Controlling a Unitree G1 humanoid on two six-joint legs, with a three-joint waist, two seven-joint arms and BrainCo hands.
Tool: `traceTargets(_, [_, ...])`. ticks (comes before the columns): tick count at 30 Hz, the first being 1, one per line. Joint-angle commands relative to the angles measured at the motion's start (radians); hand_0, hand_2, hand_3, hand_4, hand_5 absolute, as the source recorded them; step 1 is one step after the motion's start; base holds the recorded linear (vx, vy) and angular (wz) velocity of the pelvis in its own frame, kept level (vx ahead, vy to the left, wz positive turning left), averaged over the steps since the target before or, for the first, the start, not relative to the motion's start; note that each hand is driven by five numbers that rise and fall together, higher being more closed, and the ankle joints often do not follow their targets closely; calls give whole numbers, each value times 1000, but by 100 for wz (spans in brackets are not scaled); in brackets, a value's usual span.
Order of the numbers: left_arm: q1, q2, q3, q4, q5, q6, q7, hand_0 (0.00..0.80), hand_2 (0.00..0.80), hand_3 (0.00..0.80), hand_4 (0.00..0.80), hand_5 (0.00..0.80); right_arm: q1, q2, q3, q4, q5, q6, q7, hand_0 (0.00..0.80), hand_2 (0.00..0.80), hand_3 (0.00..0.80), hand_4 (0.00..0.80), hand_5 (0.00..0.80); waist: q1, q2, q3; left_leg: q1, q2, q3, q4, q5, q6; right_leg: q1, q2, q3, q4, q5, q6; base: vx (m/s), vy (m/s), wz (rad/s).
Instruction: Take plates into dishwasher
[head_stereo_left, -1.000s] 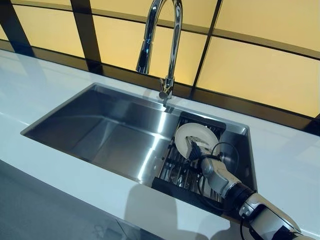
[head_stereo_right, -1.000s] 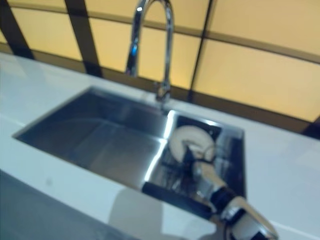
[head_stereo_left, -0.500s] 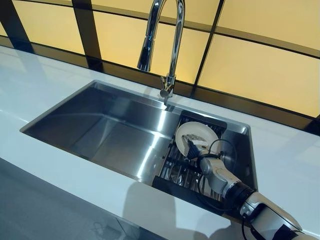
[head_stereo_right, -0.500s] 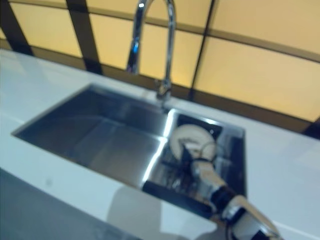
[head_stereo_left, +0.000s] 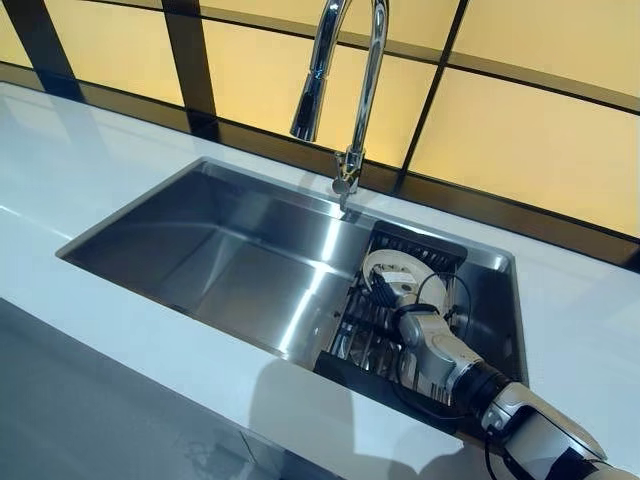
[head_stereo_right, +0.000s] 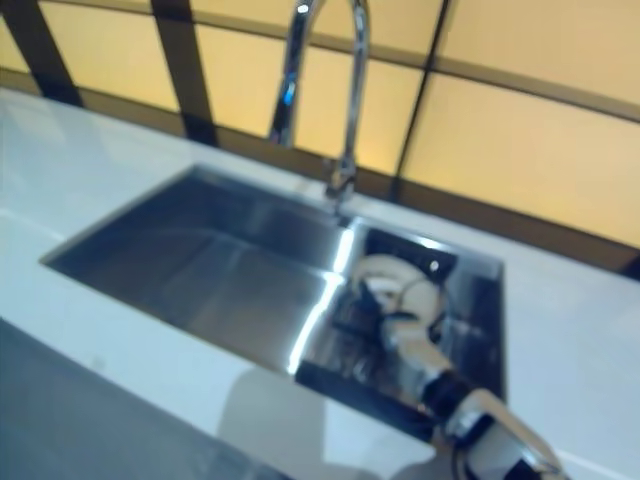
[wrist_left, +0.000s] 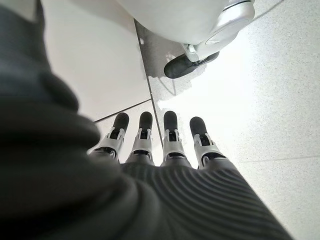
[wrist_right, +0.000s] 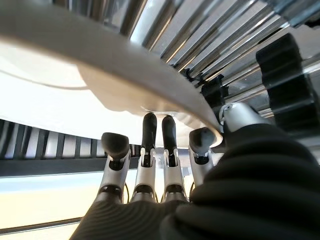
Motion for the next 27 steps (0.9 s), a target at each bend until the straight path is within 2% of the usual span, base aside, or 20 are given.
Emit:
traceTargets(1, [-5, -9, -26, 6, 5, -11, -3, 0, 0, 0, 0, 0, -56, -120, 6, 34, -53, 24, -30, 800, 800, 800, 800, 800, -4, 12, -45, -8, -37, -10, 3, -45, 50, 14, -22, 8, 107, -78, 66, 19, 49, 0])
traceTargets(14, [24, -11, -2, 4, 19, -15, -14, 0, 0, 0, 0, 0, -4, -159, -40, -21, -73, -3, -23, 800, 800, 800, 800, 800, -25, 16, -83, 27, -42, 7, -23, -51, 62, 25, -34, 26, 103, -71, 86, 21, 45, 0])
traceTargets(27, [85, -8, 49, 13, 50, -25, -17, 0, 0, 0, 0, 0, 114, -268, -179, -152, -81, -98, -15, 800, 800, 800, 800, 800, -61, -3, -135, 75, -39, 34, -52, -63, 73, 41, -31, 59, 93, -59, 109, 21, 20, -6])
